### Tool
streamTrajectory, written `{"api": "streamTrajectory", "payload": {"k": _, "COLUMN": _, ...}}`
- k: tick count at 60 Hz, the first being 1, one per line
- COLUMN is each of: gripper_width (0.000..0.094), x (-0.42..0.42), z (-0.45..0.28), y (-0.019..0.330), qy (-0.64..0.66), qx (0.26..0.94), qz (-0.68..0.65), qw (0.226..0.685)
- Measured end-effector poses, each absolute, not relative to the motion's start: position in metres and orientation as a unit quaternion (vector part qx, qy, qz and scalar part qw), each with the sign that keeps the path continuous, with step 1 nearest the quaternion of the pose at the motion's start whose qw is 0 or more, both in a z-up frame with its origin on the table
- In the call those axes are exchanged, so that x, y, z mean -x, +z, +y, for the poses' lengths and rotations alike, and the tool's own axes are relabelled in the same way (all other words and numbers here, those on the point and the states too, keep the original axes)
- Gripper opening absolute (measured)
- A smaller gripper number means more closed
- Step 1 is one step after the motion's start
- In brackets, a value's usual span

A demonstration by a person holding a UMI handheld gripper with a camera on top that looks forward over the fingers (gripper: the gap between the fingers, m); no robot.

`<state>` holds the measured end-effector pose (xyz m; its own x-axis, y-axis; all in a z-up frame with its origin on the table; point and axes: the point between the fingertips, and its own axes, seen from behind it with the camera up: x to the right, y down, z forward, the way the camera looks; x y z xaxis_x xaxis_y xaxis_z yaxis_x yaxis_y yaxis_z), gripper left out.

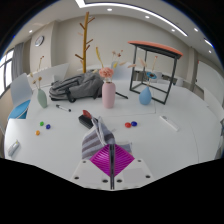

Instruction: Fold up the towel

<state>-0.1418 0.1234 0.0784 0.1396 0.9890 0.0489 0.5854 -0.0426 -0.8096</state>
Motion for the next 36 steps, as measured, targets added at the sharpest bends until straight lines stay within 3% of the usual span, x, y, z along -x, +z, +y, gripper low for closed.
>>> {"api": "streamTrajectory", "payload": {"k": 10, "gripper_width": 0.0024, "x": 0.133, "z": 0.166, "y": 0.019, "qy": 0.252, "qx": 0.675, "qz": -0.595, "qw": 0.357}}
{"api": "streamTrajectory", "payload": {"k": 16, "gripper_width": 0.0036, "x": 0.130, "z": 0.176, "y": 0.015, "qy": 0.244, "qx": 0.676, "qz": -0.590, "qw": 0.367}}
{"api": "streamTrajectory", "payload": {"k": 18, "gripper_width": 0.0130, "x": 0.129, "z": 0.179, "y": 0.022, "qy": 0.242, "qx": 0.676, "qz": -0.585, "qw": 0.377}}
{"api": "streamTrajectory", "payload": {"k": 19, "gripper_width": 0.0232, "x": 0.129, "z": 0.180, "y": 0.024, "qy": 0.244, "qx": 0.676, "qz": -0.583, "qw": 0.379}}
{"api": "streamTrajectory", "payload": {"k": 23, "gripper_width": 0.0801, "x": 0.120, "z": 0.177, "y": 0.047, "qy": 0.245, "qx": 0.677, "qz": -0.578, "qw": 0.385}}
{"api": "streamTrajectory", "payload": {"k": 24, "gripper_width": 0.0868, "x": 0.117, "z": 0.174, "y": 0.054, "qy": 0.247, "qx": 0.678, "qz": -0.577, "qw": 0.383}}
{"api": "streamTrajectory", "payload": {"k": 26, "gripper_width": 0.0811, "x": 0.113, "z": 0.167, "y": 0.069, "qy": 0.253, "qx": 0.681, "qz": -0.571, "qw": 0.381}}
{"api": "streamTrajectory", "payload": {"k": 36, "gripper_width": 0.0858, "x": 0.050, "z": 0.129, "y": 0.184, "qy": 0.271, "qx": 0.680, "qz": -0.550, "qw": 0.402}}
